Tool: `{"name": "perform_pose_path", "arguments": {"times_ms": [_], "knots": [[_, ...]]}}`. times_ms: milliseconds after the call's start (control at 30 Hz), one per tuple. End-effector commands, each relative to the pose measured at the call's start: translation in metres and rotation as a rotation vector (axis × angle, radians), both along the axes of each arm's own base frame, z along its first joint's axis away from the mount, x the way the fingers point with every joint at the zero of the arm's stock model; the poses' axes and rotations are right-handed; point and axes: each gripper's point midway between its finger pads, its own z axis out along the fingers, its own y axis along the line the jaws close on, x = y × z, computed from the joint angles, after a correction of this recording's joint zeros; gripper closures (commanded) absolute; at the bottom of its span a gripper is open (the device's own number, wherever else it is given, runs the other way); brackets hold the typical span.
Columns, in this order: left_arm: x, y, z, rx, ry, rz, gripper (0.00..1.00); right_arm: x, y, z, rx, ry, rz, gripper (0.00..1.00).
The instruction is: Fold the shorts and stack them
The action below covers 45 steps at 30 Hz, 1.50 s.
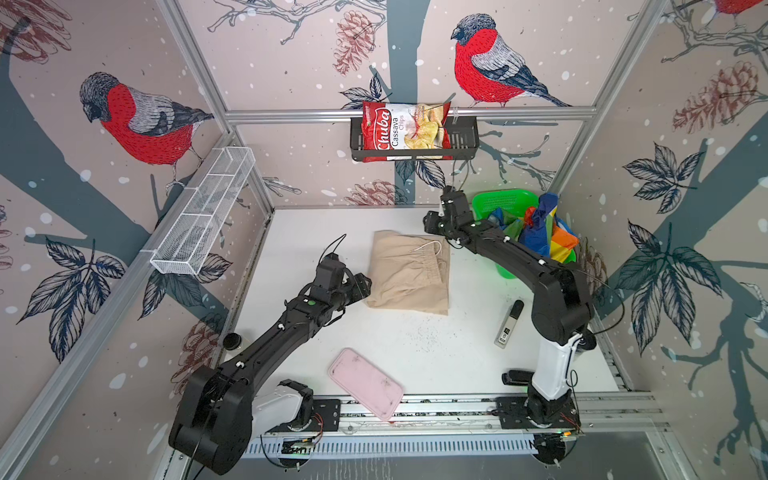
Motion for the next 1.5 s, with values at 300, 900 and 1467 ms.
{"name": "perform_pose_path", "arguments": {"times_ms": [300,900,1467], "knots": [[0.047,0.029,-0.017,-0.023,0.047,0.143,0.30,-0.137,0.136,-0.089,-0.016,0.107,0.368,0.52],[0.098,-0.009,-0.081,-0.172,0.167,0.053,0.28,-0.222,0.109,-0.155,0.022,0.188,0.536,0.60],[0.099,-0.037,-0.128,-0.168,0.288,0.021,0.87,-0.165,-0.028,-0.058,0.173,0.053,0.277,0.60]]}}
